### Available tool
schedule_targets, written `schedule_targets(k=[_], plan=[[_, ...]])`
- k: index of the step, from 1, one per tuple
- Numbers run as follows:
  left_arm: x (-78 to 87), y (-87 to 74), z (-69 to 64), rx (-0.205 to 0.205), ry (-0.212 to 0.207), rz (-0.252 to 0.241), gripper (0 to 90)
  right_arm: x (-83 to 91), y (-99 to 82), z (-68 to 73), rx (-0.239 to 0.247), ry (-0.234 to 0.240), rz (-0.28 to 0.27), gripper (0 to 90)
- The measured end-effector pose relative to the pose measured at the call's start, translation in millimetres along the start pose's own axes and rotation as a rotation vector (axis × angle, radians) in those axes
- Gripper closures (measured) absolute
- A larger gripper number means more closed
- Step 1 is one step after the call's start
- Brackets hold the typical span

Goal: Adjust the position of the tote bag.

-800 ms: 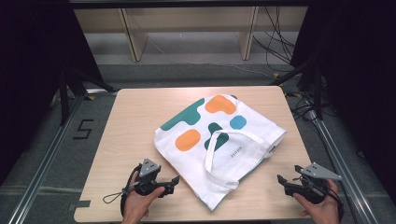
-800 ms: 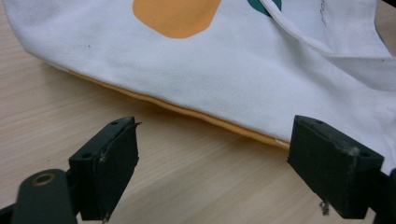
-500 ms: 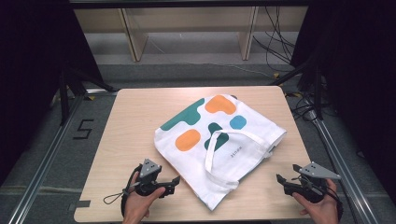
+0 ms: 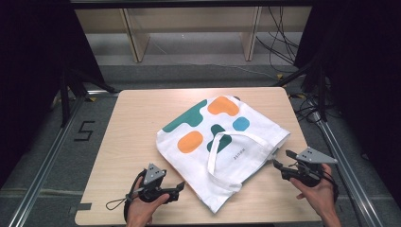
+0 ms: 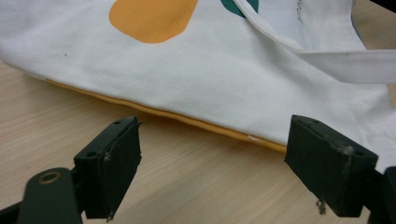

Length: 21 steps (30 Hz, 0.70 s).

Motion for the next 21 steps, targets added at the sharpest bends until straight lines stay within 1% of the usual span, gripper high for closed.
schedule_targets(k=[1,2,3,4,5,6,7,8,9,10,11,12,13,14,15,16,17,18,19,20,21], plan=[[0.9,-0.6,-1.1,-0.002,-0.003,0.003,17.2,-3.6,3.1,-4.9,0.030,-0.013,0.004,36.7],[0.9,-0.6,-2.2,-0.004,-0.003,-0.003,17.2,-12.9,8.5,-10.5,0.047,-0.011,0.002,36.7],[0.3,-1.3,-4.8,-0.009,-0.017,-0.009,17.2,-17.6,10.1,-10.7,0.034,-0.009,0.004,36.7],[0.9,-2.2,-5.8,-0.018,-0.014,0.000,17.1,-22.9,11.9,-14.3,0.069,-0.008,0.007,36.8],[0.7,-2.4,-7.2,-0.027,-0.021,0.002,17.2,-28.1,12.8,-16.2,0.095,-0.008,0.017,37.8],[0.7,-2.4,-7.2,-0.027,-0.021,0.002,17.1,-33.4,13.0,-16.7,0.108,-0.004,0.034,40.1],[1.0,-2.1,-9.9,-0.029,-0.027,0.001,17.0,-38.3,13.2,-18.0,0.127,0.002,0.048,41.8],[1.0,-2.1,-9.9,-0.029,-0.027,0.001,17.0,-38.3,13.2,-18.0,0.127,0.002,0.048,41.8],[0.9,-1.9,-11.0,-0.028,-0.022,-0.003,17.0,-42.7,13.6,-18.7,0.140,0.006,0.050,47.7],[0.5,-1.9,-11.9,-0.037,-0.028,-0.005,16.9,-46.7,13.6,-18.7,0.163,0.021,0.052,56.9],[1.1,-2.9,-12.8,-0.052,-0.027,0.005,16.7,-51.8,13.6,-17.9,0.215,0.034,0.062,68.1],[1.0,-3.2,-14.7,-0.050,-0.034,0.002,16.5,-52.8,13.5,-16.6,0.225,0.031,0.070,68.4],[0.9,-3.4,-16.0,-0.058,-0.046,-0.001,16.4,-53.4,13.4,-14.6,0.238,0.019,0.082,68.6],[0.9,-3.4,-16.0,-0.058,-0.046,-0.001,16.1,-53.4,13.4,-14.6,0.238,0.019,0.082,68.6],[1.6,-3.6,-18.7,-0.053,-0.050,-0.002,16.1,-53.4,13.7,-12.2,0.269,0.009,0.093,68.7],[2.9,-3.9,-20.0,-0.074,-0.052,0.003,15.8,-53.3,14.6,-8.9,0.285,0.005,0.104,70.1],[4.0,-6.0,-24.5,-0.083,-0.072,0.005,15.8,-52.6,18.3,0.5,0.269,0.032,0.086,77.6],[4.0,-6.0,-24.5,-0.083,-0.072,0.005,15.7,-52.6,18.3,0.5,0.269,0.032,0.086,77.6],[6.4,-8.7,-29.8,-0.098,-0.081,0.014,15.4,-52.3,19.9,14.2,0.264,0.067,0.105,79.5],[6.4,-8.7,-29.8,-0.098,-0.081,0.014,15.2,-52.3,19.9,14.2,0.264,0.067,0.105,79.5],[8.1,-10.0,-31.2,-0.119,-0.086,0.022,15.2,-52.5,23.2,27.5,0.299,0.104,0.094,81.0]])
Point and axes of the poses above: each handheld gripper's, and its own axes: x roughly backward along the jaws, y roughly out of its top, z roughly to its left, the point moved 5 cm from there along -x, roughly forward along the jaws, and after that the axes turned 7 degrees about x, right-handed, at the moved point
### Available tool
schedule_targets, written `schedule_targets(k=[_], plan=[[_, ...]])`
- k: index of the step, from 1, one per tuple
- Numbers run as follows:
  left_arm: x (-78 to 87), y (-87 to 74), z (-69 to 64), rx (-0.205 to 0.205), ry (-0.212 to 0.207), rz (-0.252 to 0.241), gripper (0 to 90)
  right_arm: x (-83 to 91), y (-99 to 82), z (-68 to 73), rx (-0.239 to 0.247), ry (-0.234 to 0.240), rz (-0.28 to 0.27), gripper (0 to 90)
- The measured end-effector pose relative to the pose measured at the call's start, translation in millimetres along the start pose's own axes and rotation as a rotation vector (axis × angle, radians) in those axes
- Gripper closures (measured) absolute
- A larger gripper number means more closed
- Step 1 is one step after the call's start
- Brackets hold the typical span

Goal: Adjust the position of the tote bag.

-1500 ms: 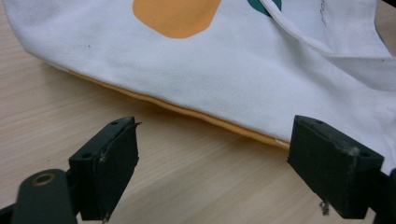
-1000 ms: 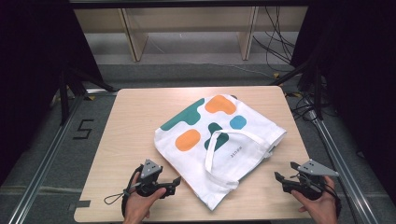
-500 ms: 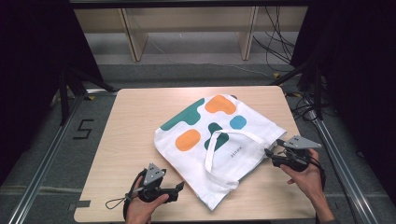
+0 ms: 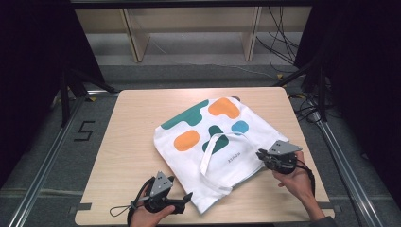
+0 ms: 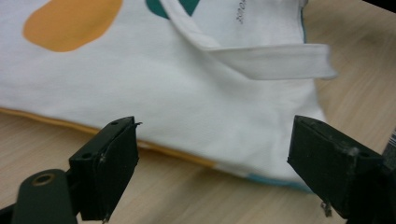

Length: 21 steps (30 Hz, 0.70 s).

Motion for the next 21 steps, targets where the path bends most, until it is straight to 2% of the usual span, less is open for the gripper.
schedule_targets(k=[1,2,3,4,5,6,7,9,10,11,12,13,15,16,20,21], plan=[[0.5,-1.8,-5.5,0.000,-0.007,-0.012,15.2,0.9,4.0,6.0,-0.007,0.008,-0.001,81.2],[0.5,-1.8,-5.5,0.000,-0.007,-0.012,15.2,0.9,4.0,6.0,-0.007,0.008,-0.001,81.2],[2.1,-4.9,-7.6,-0.025,-0.009,0.013,15.1,1.9,12.4,16.4,0.002,0.024,-0.014,81.3],[3.0,-6.9,-7.1,-0.044,-0.005,0.026,15.0,2.4,15.7,20.4,0.011,0.030,-0.019,81.3],[3.0,-6.9,-7.1,-0.044,-0.005,0.026,14.9,2.5,18.9,23.6,0.020,0.039,-0.031,81.3],[4.3,-8.9,-6.8,-0.063,-0.001,0.040,14.9,2.9,21.8,26.8,0.012,0.050,-0.043,81.3],[3.5,-10.1,-9.7,-0.047,-0.011,0.027,14.9,2.9,21.8,26.8,0.012,0.050,-0.043,81.3],[5.7,-13.1,-9.1,-0.100,0.010,0.060,14.8,3.2,27.3,33.0,0.000,0.077,-0.067,81.3],[4.9,-15.1,-8.5,-0.124,0.025,0.071,14.7,3.9,32.8,41.0,0.002,0.093,-0.079,81.3],[6.0,-17.3,-7.7,-0.155,0.035,0.103,14.7,3.9,32.8,41.0,0.002,0.093,-0.079,81.3],[3.2,-19.3,-7.4,-0.152,0.044,0.098,14.6,5.1,39.0,48.0,0.021,0.110,-0.093,81.3],[2.0,-20.9,-6.2,-0.160,0.058,0.112,14.6,5.1,39.0,48.0,0.021,0.110,-0.093,81.3],[0.9,-24.1,2.0,-0.198,0.133,0.174,15.1,6.5,42.6,52.6,0.028,0.122,-0.102,81.2],[-1.0,-24.3,8.0,-0.257,0.160,0.178,15.7,6.4,43.5,53.7,0.042,0.130,-0.110,81.2],[-2.2,-24.6,16.5,-0.264,0.194,0.197,17.1,9.4,43.2,55.8,0.025,0.126,-0.122,80.9],[-3.5,-25.9,17.7,-0.284,0.203,0.210,19.1,9.7,42.6,55.8,0.037,0.132,-0.124,80.5]])
Point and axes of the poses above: each handheld gripper's, and its own axes: x roughly backward along the jaws, y roughly out of its top, z roughly to its left, the point moved 5 cm from there along -x, roughly forward along the jaws, and after that the axes turned 7 degrees about x, right-handed, at the moved point
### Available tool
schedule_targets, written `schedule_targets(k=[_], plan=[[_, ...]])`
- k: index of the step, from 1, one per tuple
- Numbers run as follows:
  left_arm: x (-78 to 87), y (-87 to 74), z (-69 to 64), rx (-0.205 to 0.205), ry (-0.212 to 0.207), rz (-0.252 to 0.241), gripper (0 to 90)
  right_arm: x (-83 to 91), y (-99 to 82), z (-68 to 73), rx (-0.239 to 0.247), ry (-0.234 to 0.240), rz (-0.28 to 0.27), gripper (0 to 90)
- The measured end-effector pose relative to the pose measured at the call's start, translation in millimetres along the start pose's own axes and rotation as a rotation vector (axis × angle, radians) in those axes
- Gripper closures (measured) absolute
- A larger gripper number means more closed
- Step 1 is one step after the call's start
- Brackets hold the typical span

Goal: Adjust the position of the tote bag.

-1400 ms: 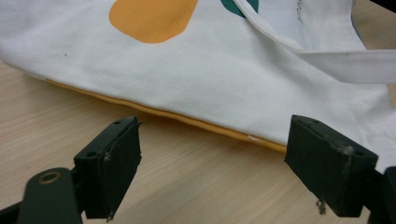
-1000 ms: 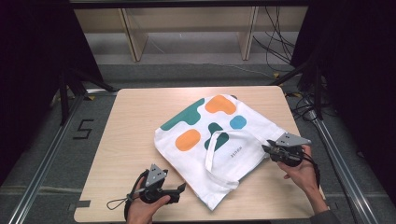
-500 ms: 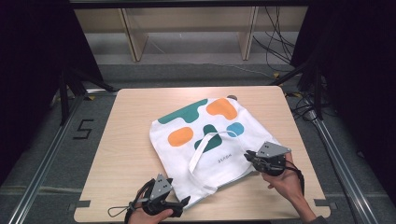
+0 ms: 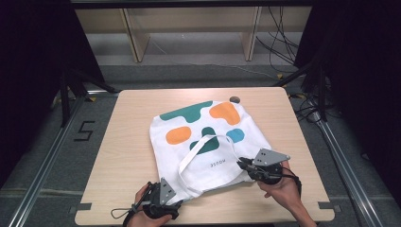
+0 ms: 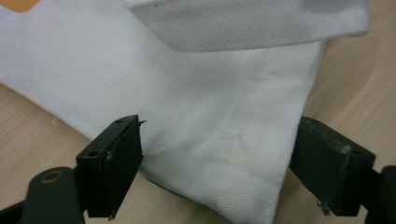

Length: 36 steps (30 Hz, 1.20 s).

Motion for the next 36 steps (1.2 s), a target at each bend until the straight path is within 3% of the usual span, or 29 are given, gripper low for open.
schedule_targets(k=[2,3,4,6,7,9,10,11,13,18,19,20,21,22,23,26,29,30,31,32,33,35,36], plan=[[-0.2,-2.8,-3.9,0.022,0.001,0.021,24.6,1.2,-0.6,1.3,-0.009,-0.007,0.008,80.1],[-0.7,-3.6,-3.8,-0.026,0.029,0.037,28.7,1.5,-1.1,3.9,0.007,-0.009,0.009,76.4],[-0.7,-3.6,-3.8,-0.026,0.029,0.037,33.5,1.5,-1.1,3.9,0.007,-0.009,0.009,76.4],[0.9,-3.0,-3.3,-0.029,0.015,0.026,37.6,3.1,-3.7,6.4,0.015,0.001,0.019,67.7],[1.6,-3.2,-1.9,-0.030,0.006,0.020,48.7,11.9,-8.6,7.8,0.002,-0.013,0.037,54.8],[2.6,-4.3,1.2,-0.048,-0.005,0.025,59.2,15.2,-10.7,7.5,0.007,-0.006,0.040,51.5],[2.3,-4.7,2.8,-0.053,-0.007,0.017,59.2,21.3,-14.3,6.9,-0.014,-0.009,0.046,49.3],[2.8,-4.5,5.3,-0.052,-0.007,0.010,63.0,27.2,-17.8,4.1,-0.003,-0.016,0.050,46.2],[1.0,-2.3,13.7,-0.060,-0.036,-0.012,72.2,43.8,-29.0,-4.7,-0.025,-0.058,0.082,42.6],[3.6,0.1,21.3,-0.048,-0.037,-0.038,79.0,48.7,-41.9,-13.1,-0.045,-0.123,0.117,39.1],[5.2,0.8,24.2,-0.053,-0.031,-0.047,79.0,46.2,-45.0,-14.9,-0.037,-0.130,0.131,38.6],[7.0,-0.7,25.0,-0.027,-0.029,-0.038,79.6,43.8,-47.9,-16.9,-0.024,-0.137,0.145,38.2],[7.9,-0.4,31.3,-0.053,-0.017,-0.041,79.8,38.5,-52.3,-19.9,-0.017,-0.153,0.165,37.2],[7.9,-0.4,31.3,-0.053,-0.017,-0.041,79.8,36.1,-54.4,-20.6,-0.014,-0.158,0.184,37.2],[8.2,-2.0,31.7,-0.019,-0.013,-0.040,79.8,33.3,-55.9,-21.6,0.008,-0.163,0.197,37.2],[8.3,-3.0,38.0,-0.006,0.000,-0.046,79.3,21.1,-58.3,-23.9,0.046,-0.192,0.239,37.0],[7.2,-5.1,41.7,0.008,0.000,-0.038,77.1,11.6,-57.5,-27.8,0.059,-0.218,0.256,37.7],[8.2,-6.2,42.7,0.012,0.008,-0.019,72.2,3.5,-55.3,-32.0,0.085,-0.243,0.259,49.4],[7.1,-6.4,46.7,-0.016,0.018,-0.029,69.7,1.9,-55.2,-33.1,0.089,-0.254,0.265,56.3],[7.1,-6.4,46.7,-0.016,0.018,-0.029,67.8,1.9,-55.2,-33.1,0.089,-0.254,0.265,56.3],[8.2,-9.3,44.7,0.027,0.019,-0.021,67.8,0.6,-56.0,-34.3,0.097,-0.261,0.278,65.1],[9.8,-11.7,40.6,0.005,0.008,-0.028,59.8,3.6,-60.5,-39.7,0.123,-0.257,0.290,80.0],[8.2,-13.0,38.9,0.006,0.016,-0.014,55.1,3.9,-60.4,-40.5,0.135,-0.248,0.276,83.0]])
Point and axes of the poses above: each handheld gripper's, and its own axes: x roughly backward along the jaws, y roughly out of its top, z roughly to its left, the point moved 5 cm from there along -x, roughly forward along the jaws, and after that the axes turned 7 degrees about x, right-handed, at the moved point
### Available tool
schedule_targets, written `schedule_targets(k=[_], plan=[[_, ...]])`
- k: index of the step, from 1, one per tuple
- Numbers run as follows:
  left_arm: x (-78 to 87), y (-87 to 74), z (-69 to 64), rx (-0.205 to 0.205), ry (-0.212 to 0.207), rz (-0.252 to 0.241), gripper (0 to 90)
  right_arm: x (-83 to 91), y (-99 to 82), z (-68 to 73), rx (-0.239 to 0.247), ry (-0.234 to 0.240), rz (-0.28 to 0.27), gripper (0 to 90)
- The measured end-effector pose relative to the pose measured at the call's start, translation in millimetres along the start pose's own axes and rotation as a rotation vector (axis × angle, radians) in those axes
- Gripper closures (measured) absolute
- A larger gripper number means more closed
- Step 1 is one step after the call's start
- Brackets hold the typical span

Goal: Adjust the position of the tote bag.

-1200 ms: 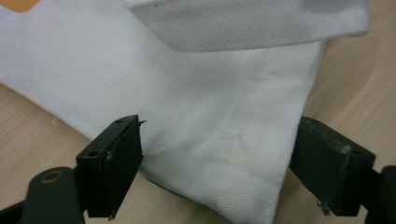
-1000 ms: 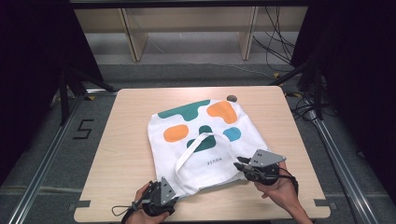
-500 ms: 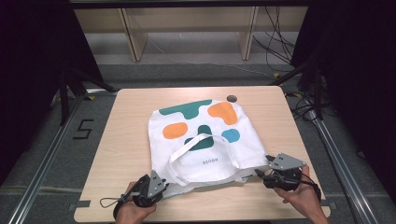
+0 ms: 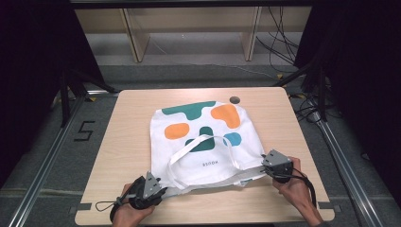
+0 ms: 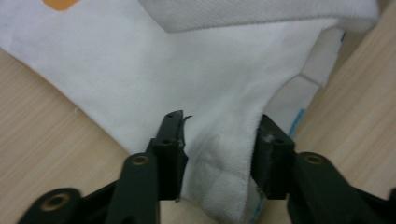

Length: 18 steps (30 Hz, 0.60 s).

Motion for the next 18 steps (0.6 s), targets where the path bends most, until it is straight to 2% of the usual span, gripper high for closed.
schedule_targets(k=[2,4,5,6,7,8,9,10,11,13,14,15,17,18], plan=[[-0.9,-1.1,-2.1,0.007,0.017,0.007,49.6,1.8,-0.4,0.1,-0.013,0.010,-0.005,84.2],[-1.4,-0.9,-2.7,-0.020,0.042,0.020,47.9,6.2,0.2,2.1,-0.030,0.026,-0.015,85.0],[-0.8,-1.1,-2.4,-0.021,0.061,0.032,45.4,8.1,0.4,2.8,-0.014,0.037,-0.022,85.1],[-1.7,-0.8,0.9,-0.023,0.082,0.037,44.4,14.5,-1.9,7.6,-0.041,0.049,-0.021,85.1],[-1.7,-0.8,0.9,-0.023,0.082,0.037,44.4,14.5,-1.9,7.6,-0.041,0.049,-0.021,85.1],[-2.0,-0.5,4.0,-0.015,0.081,0.035,44.4,18.4,-4.3,10.3,-0.046,0.057,-0.024,85.1],[-3.2,-0.3,8.4,0.014,0.068,0.027,43.7,22.8,-6.7,14.1,-0.061,0.066,-0.025,85.2],[-3.7,-0.7,10.3,0.036,0.058,0.028,43.8,28.2,-10.3,17.7,-0.052,0.082,-0.026,85.2],[-6.8,-1.4,12.9,0.044,0.041,0.034,46.8,34.9,-14.1,23.7,-0.081,0.096,-0.027,85.0],[-10.0,-0.6,12.3,0.013,0.048,0.045,52.8,38.9,-16.6,28.6,-0.070,0.101,-0.029,84.8],[-10.0,-0.6,12.3,0.013,0.048,0.045,61.2,38.9,-16.6,28.6,-0.070,0.101,-0.029,84.8],[-12.4,0.9,12.6,0.006,0.032,0.038,61.2,41.2,-17.5,31.6,-0.080,0.100,-0.020,84.6],[-14.2,4.4,16.0,-0.006,0.027,0.022,76.2,42.7,-17.5,38.6,-0.065,0.109,-0.022,84.1],[-14.7,6.5,20.0,-0.023,0.028,0.022,77.8,42.8,-17.7,40.3,-0.064,0.113,-0.019,84.0]])
Point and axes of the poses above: each handheld gripper's, and its own axes: x roughly backward along the jaws, y roughly out of its top, z roughly to its left, the point moved 5 cm from there along -x, roughly forward along the jaws, and after that the axes turned 7 degrees about x, right-handed, at the moved point
